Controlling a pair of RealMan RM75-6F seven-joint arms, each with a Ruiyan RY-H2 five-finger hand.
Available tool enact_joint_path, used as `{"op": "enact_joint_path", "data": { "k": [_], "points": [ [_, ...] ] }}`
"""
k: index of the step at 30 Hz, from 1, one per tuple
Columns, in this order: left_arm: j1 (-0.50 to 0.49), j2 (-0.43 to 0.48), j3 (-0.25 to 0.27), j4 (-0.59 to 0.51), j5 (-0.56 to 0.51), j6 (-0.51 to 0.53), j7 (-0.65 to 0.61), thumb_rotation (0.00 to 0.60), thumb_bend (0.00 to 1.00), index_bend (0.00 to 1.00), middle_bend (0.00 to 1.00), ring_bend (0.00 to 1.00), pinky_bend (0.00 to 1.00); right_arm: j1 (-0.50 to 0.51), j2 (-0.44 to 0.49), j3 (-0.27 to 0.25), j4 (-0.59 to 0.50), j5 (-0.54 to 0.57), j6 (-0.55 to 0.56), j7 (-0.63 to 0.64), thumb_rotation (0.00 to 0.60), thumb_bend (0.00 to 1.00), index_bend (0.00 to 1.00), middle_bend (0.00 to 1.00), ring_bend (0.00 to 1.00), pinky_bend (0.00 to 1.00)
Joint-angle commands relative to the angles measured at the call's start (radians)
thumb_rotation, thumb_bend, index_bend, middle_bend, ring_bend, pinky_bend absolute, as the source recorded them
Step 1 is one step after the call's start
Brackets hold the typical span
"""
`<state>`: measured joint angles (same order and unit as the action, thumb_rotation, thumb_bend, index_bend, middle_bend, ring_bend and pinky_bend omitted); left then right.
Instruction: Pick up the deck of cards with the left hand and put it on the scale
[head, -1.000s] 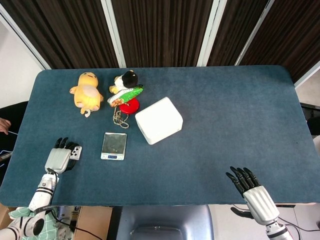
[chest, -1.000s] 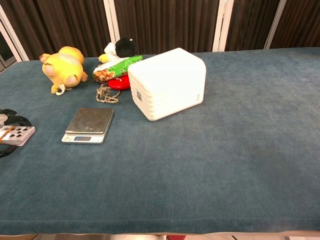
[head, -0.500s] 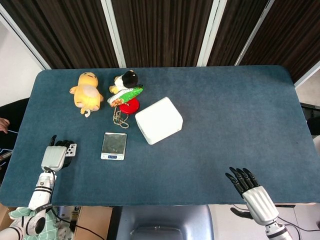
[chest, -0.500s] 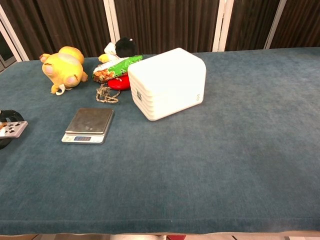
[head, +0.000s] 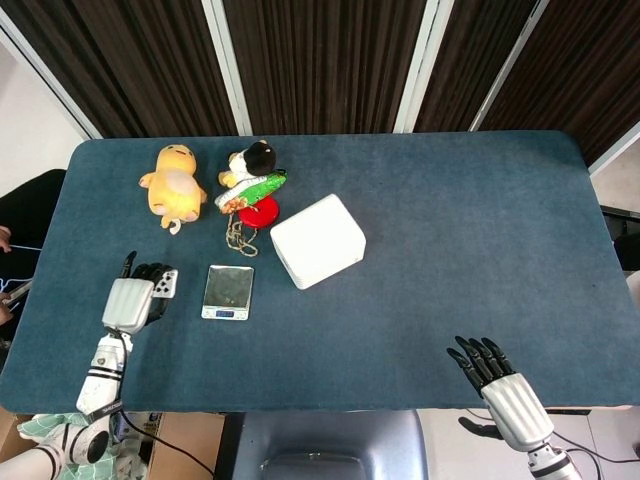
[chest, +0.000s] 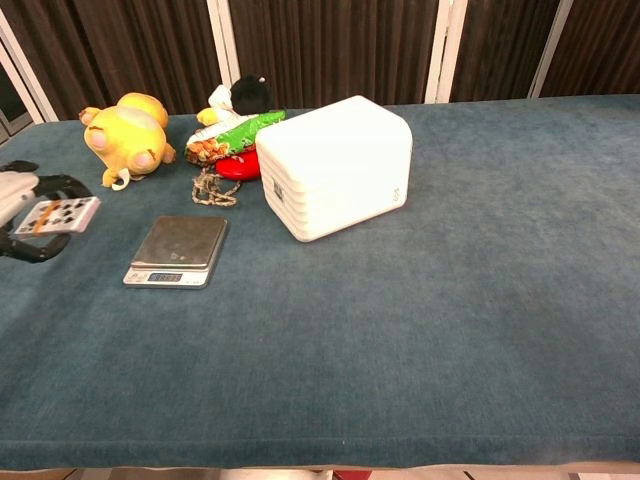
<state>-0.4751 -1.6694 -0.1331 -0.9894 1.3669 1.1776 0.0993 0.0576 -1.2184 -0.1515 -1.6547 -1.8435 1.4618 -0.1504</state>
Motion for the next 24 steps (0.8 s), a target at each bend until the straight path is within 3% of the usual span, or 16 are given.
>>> {"op": "enact_joint_path", "data": {
  "k": [1, 6, 9, 13, 15, 22, 24],
  "points": [
    [-0.040, -0.044, -0.019, -0.027, 0.013, 0.002, 0.059, 0.600, 0.59, 0.95, 0.99, 0.57, 0.00, 0.002, 0.001, -0.001, -0.001, 0.000, -0.004, 0.002, 0.600, 0.11, 0.00, 0.00, 0.00, 0.00],
    [-0.094, -0.110, -0.033, -0.033, -0.002, -0.044, 0.160, 0.600, 0.59, 0.94, 0.97, 0.54, 0.00, 0.007, 0.006, -0.002, -0.001, -0.002, -0.007, 0.012, 0.600, 0.11, 0.00, 0.00, 0.00, 0.00],
    [-0.112, -0.133, -0.032, -0.028, -0.006, -0.057, 0.208, 0.600, 0.57, 0.89, 0.89, 0.47, 0.00, 0.010, 0.010, -0.006, 0.000, -0.007, -0.009, 0.020, 0.600, 0.11, 0.00, 0.00, 0.00, 0.00],
    [-0.114, -0.132, -0.024, -0.044, -0.001, -0.051, 0.221, 0.600, 0.51, 0.62, 0.61, 0.31, 0.00, 0.012, 0.016, -0.010, 0.002, -0.013, -0.007, 0.031, 0.600, 0.11, 0.00, 0.00, 0.00, 0.00],
    [-0.113, -0.121, -0.021, -0.063, -0.008, -0.062, 0.224, 0.600, 0.49, 0.52, 0.51, 0.25, 0.00, 0.012, 0.016, -0.009, 0.003, -0.013, -0.007, 0.032, 0.600, 0.11, 0.00, 0.00, 0.00, 0.00],
    [-0.115, -0.095, -0.034, -0.108, -0.061, -0.106, 0.233, 0.600, 0.40, 0.20, 0.20, 0.03, 0.00, 0.012, 0.008, -0.007, 0.001, -0.007, -0.013, 0.016, 0.600, 0.11, 0.00, 0.00, 0.00, 0.00],
    [-0.116, -0.088, -0.040, -0.120, -0.080, -0.119, 0.238, 0.600, 0.38, 0.14, 0.15, 0.00, 0.00, 0.011, 0.008, -0.007, 0.000, -0.006, -0.013, 0.014, 0.600, 0.11, 0.00, 0.00, 0.00, 0.00]
  ]
}}
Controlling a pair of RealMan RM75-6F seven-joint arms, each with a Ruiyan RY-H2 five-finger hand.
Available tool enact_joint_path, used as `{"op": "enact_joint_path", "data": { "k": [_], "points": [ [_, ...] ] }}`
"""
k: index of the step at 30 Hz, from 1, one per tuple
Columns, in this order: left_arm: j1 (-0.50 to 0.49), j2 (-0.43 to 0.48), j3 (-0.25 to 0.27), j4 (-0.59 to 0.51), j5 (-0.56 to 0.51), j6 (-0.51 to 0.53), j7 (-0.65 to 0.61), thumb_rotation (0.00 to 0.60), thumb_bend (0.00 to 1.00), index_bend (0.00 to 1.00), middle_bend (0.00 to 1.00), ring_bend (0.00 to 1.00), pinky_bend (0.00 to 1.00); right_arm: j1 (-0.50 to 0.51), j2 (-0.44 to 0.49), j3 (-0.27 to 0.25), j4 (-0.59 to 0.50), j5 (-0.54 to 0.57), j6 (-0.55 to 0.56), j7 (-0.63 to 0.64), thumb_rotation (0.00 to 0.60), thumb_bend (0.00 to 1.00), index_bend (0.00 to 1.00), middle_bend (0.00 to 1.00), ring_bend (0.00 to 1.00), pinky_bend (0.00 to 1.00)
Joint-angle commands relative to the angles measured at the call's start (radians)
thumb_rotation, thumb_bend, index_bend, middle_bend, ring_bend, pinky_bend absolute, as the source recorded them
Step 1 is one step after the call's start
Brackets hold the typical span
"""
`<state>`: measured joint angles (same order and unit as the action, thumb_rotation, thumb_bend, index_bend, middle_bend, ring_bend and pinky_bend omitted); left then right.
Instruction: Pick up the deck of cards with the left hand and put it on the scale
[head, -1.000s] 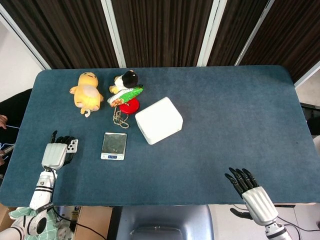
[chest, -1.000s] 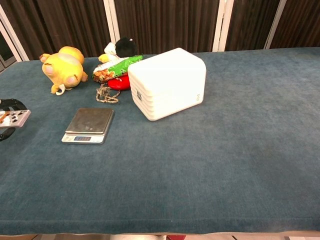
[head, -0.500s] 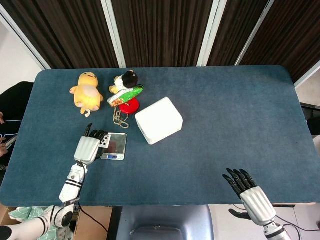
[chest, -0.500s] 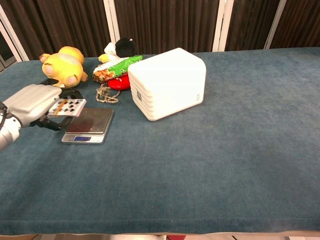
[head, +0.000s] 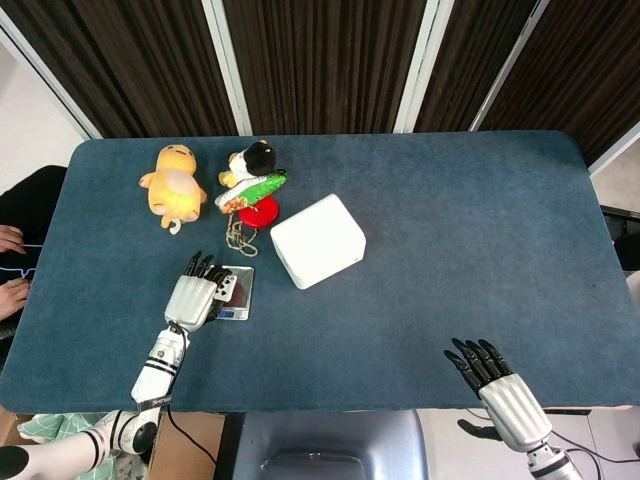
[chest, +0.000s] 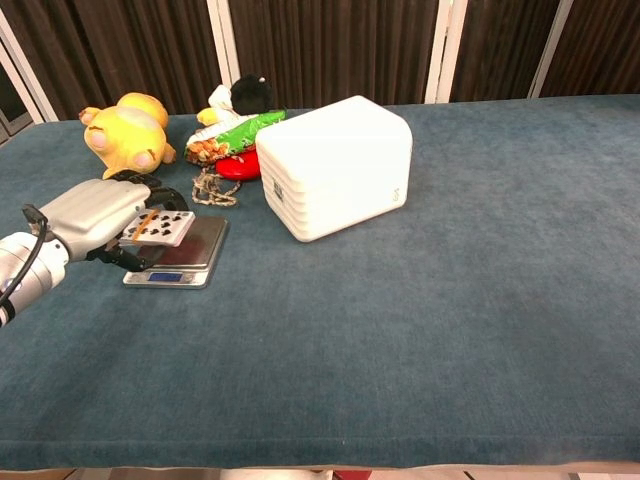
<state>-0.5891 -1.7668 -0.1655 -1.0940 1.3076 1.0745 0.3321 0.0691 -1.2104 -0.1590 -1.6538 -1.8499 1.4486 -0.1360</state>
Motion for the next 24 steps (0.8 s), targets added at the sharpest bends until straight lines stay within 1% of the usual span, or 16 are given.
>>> {"op": "enact_joint_path", "data": {
  "k": [1, 5, 8, 11, 14, 18, 21, 24],
  "points": [
    [-0.002, 0.013, -0.009, -0.021, -0.026, -0.022, 0.005, 0.600, 0.37, 0.12, 0.13, 0.00, 0.00, 0.000, -0.001, 0.000, 0.000, 0.001, 0.000, -0.002, 0.600, 0.11, 0.00, 0.00, 0.00, 0.00],
    [0.002, 0.038, -0.013, -0.066, -0.060, -0.045, 0.002, 0.600, 0.36, 0.07, 0.08, 0.00, 0.00, -0.001, -0.001, 0.001, 0.000, 0.002, 0.002, -0.002, 0.600, 0.11, 0.00, 0.00, 0.00, 0.00],
    [0.004, 0.067, -0.016, -0.122, -0.074, -0.053, 0.001, 0.600, 0.35, 0.01, 0.02, 0.00, 0.00, -0.002, -0.001, 0.001, 0.000, 0.002, 0.003, -0.004, 0.600, 0.11, 0.00, 0.00, 0.00, 0.00],
    [0.017, 0.103, -0.011, -0.189, -0.044, -0.013, -0.024, 0.600, 0.34, 0.00, 0.00, 0.00, 0.00, -0.003, -0.002, 0.003, 0.001, 0.004, 0.005, -0.008, 0.600, 0.11, 0.00, 0.00, 0.00, 0.00],
    [0.045, 0.164, 0.008, -0.265, 0.009, 0.047, -0.052, 0.600, 0.33, 0.00, 0.00, 0.00, 0.00, -0.003, -0.001, 0.004, 0.000, 0.004, 0.006, -0.011, 0.600, 0.11, 0.00, 0.00, 0.00, 0.00],
    [0.117, 0.284, 0.070, -0.351, 0.093, 0.152, -0.070, 0.600, 0.34, 0.01, 0.00, 0.00, 0.00, -0.007, 0.003, 0.002, 0.001, -0.001, 0.016, -0.010, 0.600, 0.11, 0.00, 0.00, 0.00, 0.00],
    [0.202, 0.388, 0.134, -0.392, 0.143, 0.250, -0.080, 0.600, 0.36, 0.02, 0.00, 0.00, 0.00, -0.011, 0.009, 0.001, -0.002, -0.001, 0.024, -0.006, 0.600, 0.11, 0.00, 0.00, 0.00, 0.00],
    [0.319, 0.495, 0.205, -0.421, 0.159, 0.356, -0.164, 0.600, 0.37, 0.02, 0.00, 0.00, 0.00, -0.022, 0.013, 0.009, -0.006, 0.008, 0.048, -0.006, 0.600, 0.11, 0.00, 0.00, 0.00, 0.00]
  ]
}}
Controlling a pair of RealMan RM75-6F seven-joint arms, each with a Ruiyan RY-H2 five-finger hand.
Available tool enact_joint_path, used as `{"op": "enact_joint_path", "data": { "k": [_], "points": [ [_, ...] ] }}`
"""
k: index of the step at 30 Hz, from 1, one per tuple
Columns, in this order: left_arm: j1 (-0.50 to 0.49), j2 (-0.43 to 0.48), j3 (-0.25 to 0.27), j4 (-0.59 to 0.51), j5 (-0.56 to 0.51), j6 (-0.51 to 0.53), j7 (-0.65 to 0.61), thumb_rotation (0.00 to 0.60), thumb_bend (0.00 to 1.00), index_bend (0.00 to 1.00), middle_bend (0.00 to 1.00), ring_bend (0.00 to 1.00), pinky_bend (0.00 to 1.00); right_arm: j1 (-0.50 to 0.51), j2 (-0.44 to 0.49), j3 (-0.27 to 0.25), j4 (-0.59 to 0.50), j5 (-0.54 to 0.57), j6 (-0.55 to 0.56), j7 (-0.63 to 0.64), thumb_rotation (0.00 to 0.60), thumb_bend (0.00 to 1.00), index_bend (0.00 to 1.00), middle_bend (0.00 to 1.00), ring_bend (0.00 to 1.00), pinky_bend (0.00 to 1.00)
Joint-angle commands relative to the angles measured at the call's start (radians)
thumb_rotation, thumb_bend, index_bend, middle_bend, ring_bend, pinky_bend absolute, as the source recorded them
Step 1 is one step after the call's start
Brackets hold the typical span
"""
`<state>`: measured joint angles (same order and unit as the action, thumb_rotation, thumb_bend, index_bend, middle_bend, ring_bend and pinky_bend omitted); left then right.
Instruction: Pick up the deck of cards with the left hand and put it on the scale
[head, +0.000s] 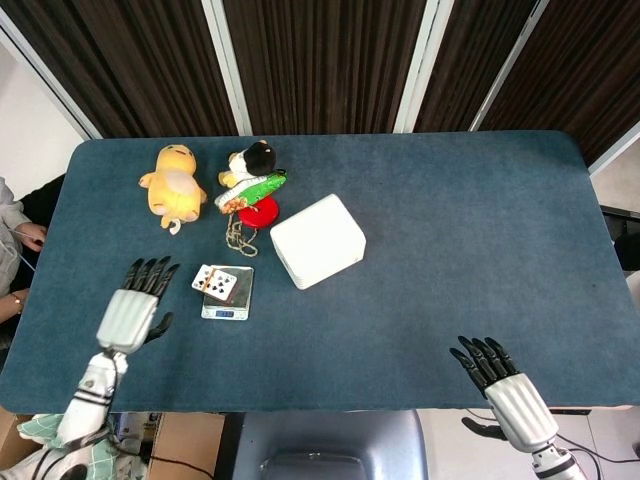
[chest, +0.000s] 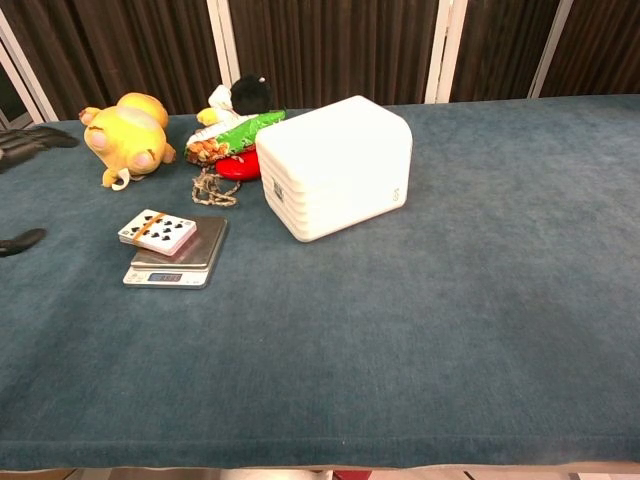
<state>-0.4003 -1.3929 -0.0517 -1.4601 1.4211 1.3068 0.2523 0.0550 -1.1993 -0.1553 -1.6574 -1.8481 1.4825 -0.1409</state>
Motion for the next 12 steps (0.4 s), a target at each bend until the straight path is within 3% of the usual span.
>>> {"op": "enact_joint_path", "data": {
  "k": [1, 4, 12],
  "points": [
    [0.159, 0.140, 0.106, -0.060, 0.046, 0.149, -0.111, 0.600, 0.37, 0.02, 0.00, 0.00, 0.00, -0.012, 0.001, 0.008, -0.002, 0.008, 0.021, -0.005, 0.600, 0.11, 0.00, 0.00, 0.00, 0.00],
    [0.241, 0.171, 0.132, -0.049, 0.034, 0.220, -0.166, 0.600, 0.37, 0.02, 0.00, 0.00, 0.00, -0.022, -0.004, 0.015, -0.005, 0.018, 0.035, -0.016, 0.600, 0.11, 0.00, 0.00, 0.00, 0.00],
    [0.255, 0.180, 0.116, -0.039, 0.076, 0.235, -0.173, 0.600, 0.38, 0.02, 0.00, 0.00, 0.00, -0.023, -0.001, 0.010, -0.001, 0.004, 0.035, -0.011, 0.600, 0.11, 0.00, 0.00, 0.00, 0.00]
  ]
}}
